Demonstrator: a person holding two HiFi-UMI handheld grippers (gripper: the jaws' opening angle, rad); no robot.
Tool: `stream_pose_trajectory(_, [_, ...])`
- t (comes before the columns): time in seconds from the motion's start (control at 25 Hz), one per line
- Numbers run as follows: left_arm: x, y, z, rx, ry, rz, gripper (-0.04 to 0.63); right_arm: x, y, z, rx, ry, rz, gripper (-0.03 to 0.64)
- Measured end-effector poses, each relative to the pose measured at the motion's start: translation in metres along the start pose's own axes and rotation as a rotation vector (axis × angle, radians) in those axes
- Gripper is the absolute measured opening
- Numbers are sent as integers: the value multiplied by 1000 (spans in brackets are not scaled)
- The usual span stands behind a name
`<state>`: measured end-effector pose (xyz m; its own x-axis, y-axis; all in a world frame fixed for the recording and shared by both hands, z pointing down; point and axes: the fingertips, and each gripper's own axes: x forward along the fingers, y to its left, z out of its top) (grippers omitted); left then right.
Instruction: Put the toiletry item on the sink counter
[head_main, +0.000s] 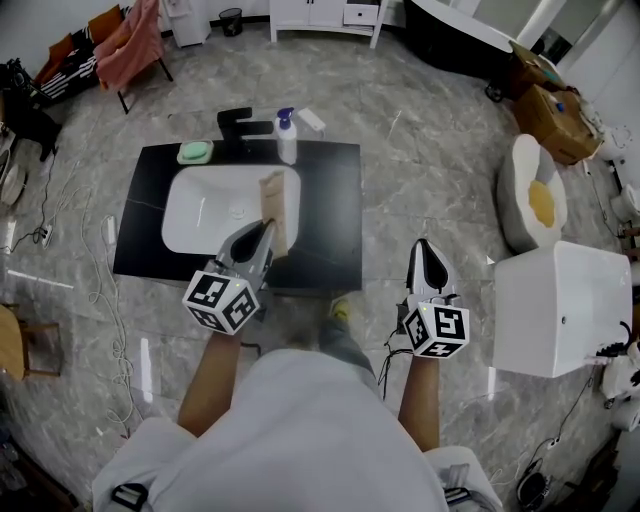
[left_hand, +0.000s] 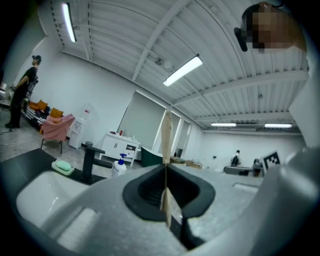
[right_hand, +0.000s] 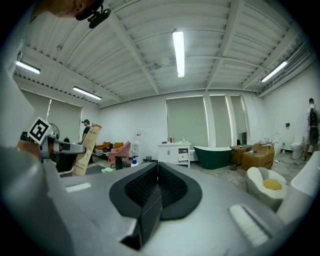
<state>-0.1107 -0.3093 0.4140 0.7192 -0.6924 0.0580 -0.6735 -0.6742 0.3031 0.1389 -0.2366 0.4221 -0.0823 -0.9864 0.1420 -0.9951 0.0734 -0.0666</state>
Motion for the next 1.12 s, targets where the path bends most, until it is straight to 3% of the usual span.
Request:
stream_pose_trajectory(0.64, [117, 3, -23, -11, 79, 63, 0, 92, -91, -5, 29, 13, 63, 3])
stream_pose_trajectory(1.12, [174, 13, -59, -51, 172, 130, 3, 129, -132, 4, 29, -12, 108, 3])
